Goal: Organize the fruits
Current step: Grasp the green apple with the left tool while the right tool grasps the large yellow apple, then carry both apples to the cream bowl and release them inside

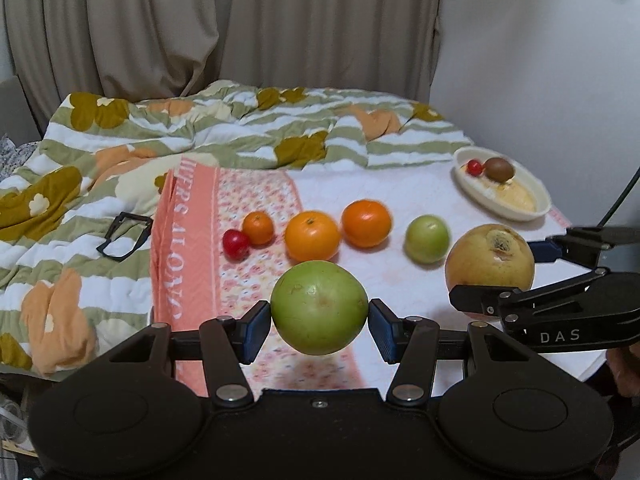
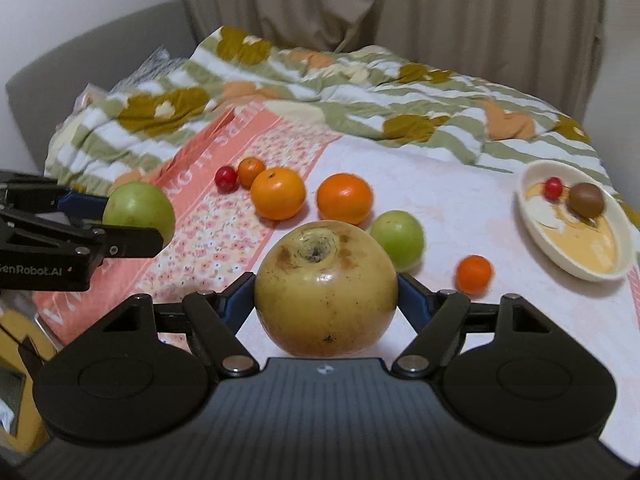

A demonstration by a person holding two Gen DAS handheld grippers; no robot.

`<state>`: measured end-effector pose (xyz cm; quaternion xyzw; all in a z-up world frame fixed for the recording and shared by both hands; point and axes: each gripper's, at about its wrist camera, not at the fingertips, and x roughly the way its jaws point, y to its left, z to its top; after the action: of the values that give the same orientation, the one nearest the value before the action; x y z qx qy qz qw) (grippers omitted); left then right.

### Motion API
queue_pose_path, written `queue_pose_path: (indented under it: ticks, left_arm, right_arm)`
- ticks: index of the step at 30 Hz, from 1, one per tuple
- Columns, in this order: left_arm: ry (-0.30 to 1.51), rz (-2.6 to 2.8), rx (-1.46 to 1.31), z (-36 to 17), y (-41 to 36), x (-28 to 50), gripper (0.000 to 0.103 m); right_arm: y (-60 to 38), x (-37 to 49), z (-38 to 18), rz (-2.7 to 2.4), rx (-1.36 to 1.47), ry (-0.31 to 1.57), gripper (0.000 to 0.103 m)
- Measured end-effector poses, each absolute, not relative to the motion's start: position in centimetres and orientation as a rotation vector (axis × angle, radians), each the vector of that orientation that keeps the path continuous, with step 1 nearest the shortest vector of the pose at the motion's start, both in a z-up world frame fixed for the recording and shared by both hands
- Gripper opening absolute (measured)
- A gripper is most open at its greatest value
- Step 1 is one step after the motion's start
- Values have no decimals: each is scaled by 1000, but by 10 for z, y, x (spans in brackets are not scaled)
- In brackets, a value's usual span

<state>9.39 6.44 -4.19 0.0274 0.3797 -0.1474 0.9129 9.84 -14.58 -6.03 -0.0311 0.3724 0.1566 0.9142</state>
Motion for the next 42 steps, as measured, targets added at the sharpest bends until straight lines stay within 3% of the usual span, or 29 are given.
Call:
queue_pose_path:
  ticks: [22,42]
  left_arm:
    - [646,-115,-29,8,-90,71,58]
    - [700,-200,-17,-8,-211,160,58]
  right_arm:
    - [-336,99,-16,383,-111,665,91]
    - [-454,171,-27,299,-84,674,91]
